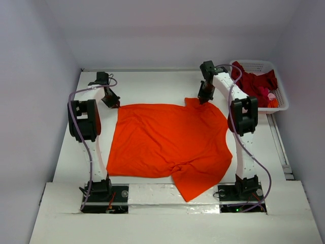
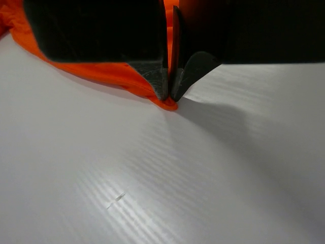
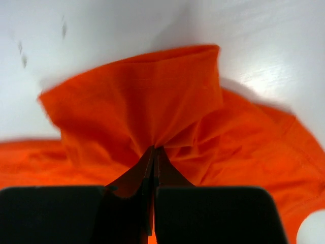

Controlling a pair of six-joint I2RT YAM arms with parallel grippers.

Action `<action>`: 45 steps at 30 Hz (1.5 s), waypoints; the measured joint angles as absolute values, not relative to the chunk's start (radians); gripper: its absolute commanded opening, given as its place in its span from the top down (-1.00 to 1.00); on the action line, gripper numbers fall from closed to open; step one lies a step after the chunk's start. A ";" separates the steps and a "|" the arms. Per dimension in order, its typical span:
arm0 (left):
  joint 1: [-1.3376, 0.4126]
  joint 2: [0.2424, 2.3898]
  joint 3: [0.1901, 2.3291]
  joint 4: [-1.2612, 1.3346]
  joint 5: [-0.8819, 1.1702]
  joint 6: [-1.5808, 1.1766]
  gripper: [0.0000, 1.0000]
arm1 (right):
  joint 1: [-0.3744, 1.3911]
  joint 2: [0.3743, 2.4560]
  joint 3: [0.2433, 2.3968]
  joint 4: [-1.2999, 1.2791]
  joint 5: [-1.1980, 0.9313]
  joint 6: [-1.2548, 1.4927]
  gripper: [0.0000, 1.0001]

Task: Fold and stack the t-shirts
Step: Flatten the tshirt out

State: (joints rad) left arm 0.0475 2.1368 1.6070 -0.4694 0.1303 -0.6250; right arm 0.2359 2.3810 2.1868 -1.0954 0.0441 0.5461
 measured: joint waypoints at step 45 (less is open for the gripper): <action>0.047 2.026 1.531 -0.604 0.073 -0.572 1.00 | 0.468 2.045 1.854 -0.937 -0.057 0.604 -0.22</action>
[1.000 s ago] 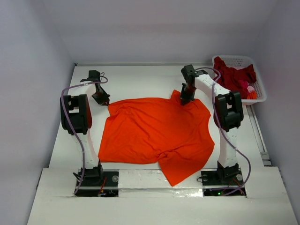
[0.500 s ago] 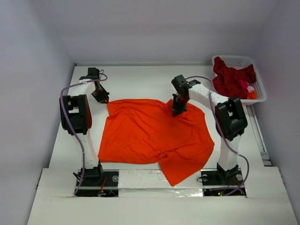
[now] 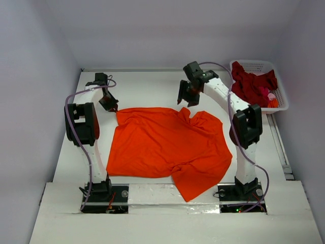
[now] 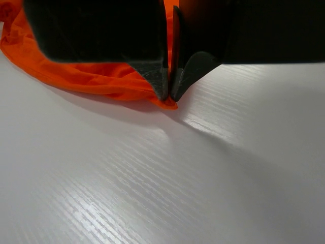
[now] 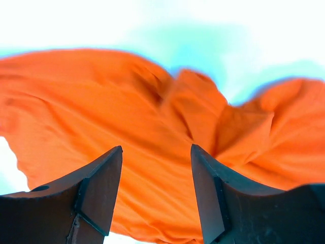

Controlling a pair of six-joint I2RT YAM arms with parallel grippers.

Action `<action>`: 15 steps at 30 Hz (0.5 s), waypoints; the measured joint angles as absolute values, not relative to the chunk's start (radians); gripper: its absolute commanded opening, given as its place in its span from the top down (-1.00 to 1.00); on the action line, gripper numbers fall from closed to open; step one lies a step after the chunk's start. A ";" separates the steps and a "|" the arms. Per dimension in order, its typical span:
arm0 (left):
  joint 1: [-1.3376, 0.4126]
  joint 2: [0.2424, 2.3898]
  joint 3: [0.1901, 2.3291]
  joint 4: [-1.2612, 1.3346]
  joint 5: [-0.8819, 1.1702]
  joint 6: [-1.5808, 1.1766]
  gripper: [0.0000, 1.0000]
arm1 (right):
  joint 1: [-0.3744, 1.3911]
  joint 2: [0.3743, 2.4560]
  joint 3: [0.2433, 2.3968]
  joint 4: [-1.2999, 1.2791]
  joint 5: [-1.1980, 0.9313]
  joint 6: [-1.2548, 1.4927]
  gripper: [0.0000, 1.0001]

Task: Fold and stack the t-shirts
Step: Flatten the tshirt out

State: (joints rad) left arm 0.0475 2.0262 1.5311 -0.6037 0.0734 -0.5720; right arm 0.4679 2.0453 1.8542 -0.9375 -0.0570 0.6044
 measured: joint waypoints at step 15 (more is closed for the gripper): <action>0.057 2.026 1.538 -0.604 0.074 -0.565 1.00 | 0.385 2.113 1.878 -0.994 0.143 0.607 -0.08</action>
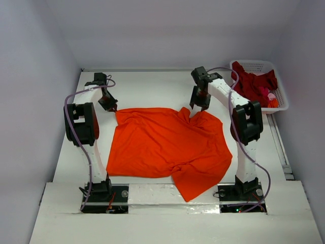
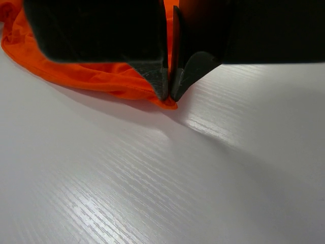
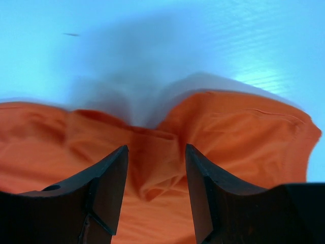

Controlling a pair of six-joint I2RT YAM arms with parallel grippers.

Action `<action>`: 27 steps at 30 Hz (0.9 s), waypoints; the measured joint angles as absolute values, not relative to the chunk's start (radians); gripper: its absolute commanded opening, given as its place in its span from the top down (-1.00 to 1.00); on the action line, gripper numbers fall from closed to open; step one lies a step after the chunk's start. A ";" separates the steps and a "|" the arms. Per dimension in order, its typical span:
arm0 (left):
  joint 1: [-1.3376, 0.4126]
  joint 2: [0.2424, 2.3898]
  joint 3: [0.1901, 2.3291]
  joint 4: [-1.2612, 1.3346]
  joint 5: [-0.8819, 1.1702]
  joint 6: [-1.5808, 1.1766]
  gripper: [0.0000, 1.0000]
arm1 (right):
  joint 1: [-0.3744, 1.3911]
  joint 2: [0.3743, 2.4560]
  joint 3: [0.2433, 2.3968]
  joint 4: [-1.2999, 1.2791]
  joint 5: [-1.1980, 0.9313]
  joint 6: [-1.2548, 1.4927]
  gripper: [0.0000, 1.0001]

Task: Fold and stack the t-shirts
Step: Flatten the tshirt out

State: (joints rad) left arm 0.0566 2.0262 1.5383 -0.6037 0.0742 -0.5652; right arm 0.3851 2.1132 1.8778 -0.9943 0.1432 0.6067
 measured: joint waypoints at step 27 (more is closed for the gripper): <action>0.067 2.026 1.538 -0.603 0.078 -0.565 1.00 | 0.367 2.113 1.778 -0.962 0.141 0.622 0.17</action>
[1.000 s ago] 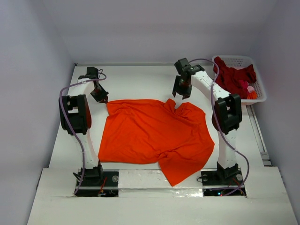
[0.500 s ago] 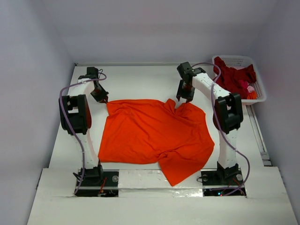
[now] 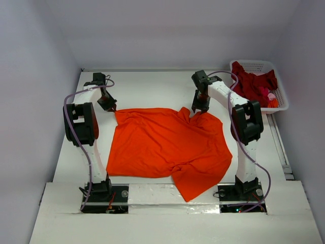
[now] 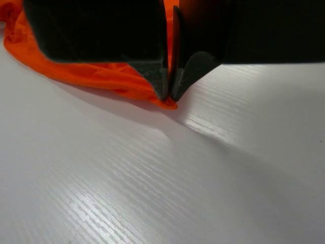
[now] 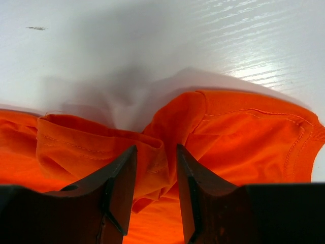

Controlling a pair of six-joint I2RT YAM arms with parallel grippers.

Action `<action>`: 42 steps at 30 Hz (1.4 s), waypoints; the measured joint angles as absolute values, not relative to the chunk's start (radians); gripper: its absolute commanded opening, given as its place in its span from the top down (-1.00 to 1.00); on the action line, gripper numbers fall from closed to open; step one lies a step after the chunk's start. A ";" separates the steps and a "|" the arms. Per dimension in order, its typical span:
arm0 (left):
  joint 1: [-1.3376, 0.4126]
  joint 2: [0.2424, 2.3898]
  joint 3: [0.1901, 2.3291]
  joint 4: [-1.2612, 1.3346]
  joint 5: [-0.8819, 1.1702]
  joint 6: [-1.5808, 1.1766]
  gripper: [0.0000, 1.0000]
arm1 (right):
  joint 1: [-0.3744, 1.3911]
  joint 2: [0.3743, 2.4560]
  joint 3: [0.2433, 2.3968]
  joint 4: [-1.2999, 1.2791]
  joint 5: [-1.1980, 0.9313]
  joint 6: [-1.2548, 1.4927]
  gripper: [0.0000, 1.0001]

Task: Fold and stack the t-shirts
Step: Flatten the tshirt out

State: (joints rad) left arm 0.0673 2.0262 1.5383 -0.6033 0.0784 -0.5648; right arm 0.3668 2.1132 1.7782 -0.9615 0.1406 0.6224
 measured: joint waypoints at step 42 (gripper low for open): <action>0.100 2.087 1.851 -0.675 0.132 -0.566 1.00 | 0.154 2.312 2.365 -1.050 0.048 0.560 1.00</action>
